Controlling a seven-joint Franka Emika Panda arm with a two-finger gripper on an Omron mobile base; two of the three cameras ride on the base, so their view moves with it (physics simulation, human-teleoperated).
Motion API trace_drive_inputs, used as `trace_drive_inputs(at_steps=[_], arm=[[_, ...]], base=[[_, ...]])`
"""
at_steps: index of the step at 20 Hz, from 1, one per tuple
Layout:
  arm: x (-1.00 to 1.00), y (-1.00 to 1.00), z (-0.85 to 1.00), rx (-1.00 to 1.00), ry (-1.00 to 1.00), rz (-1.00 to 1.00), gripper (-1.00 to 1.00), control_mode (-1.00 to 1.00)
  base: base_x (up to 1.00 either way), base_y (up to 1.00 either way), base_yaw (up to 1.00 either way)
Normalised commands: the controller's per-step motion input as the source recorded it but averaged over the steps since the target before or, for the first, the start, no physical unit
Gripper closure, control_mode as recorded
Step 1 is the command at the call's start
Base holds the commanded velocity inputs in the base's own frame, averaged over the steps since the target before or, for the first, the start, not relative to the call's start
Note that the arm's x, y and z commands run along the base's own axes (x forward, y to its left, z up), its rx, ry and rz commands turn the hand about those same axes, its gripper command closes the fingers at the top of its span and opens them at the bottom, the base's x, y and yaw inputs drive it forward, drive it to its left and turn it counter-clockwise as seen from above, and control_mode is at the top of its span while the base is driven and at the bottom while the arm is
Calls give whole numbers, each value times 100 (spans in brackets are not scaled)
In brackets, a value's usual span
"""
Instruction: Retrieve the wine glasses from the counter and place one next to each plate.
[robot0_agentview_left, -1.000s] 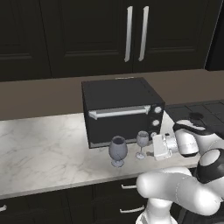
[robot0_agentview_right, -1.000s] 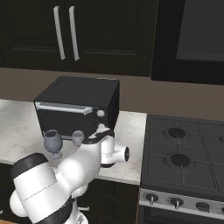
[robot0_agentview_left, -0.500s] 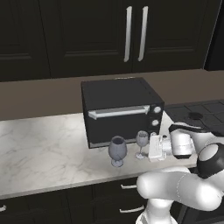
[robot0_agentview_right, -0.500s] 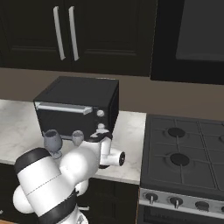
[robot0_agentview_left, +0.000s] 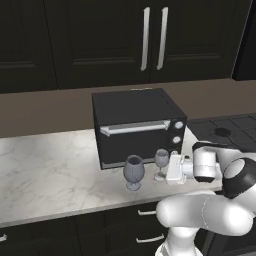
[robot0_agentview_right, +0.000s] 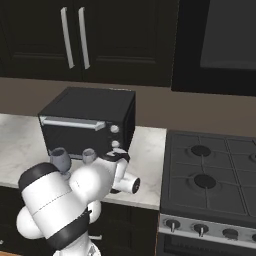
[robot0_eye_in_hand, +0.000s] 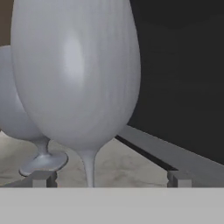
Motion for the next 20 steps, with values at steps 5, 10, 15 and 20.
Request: trace_drive_inputs(at_steps=[5, 10, 15, 20], arm=[[4, 0, 8, 8, 2, 0, -100, -100], [0, 16, 44, 4, 0, 1, -100, -100], [0, 30, 22, 0, 5, 2, -100, -100], [1, 20, 2, 0, 8, 2, 100, -100]], base=[[0, 0, 0], [0, 0, 0], [0, 0, 0], [0, 0, 0]])
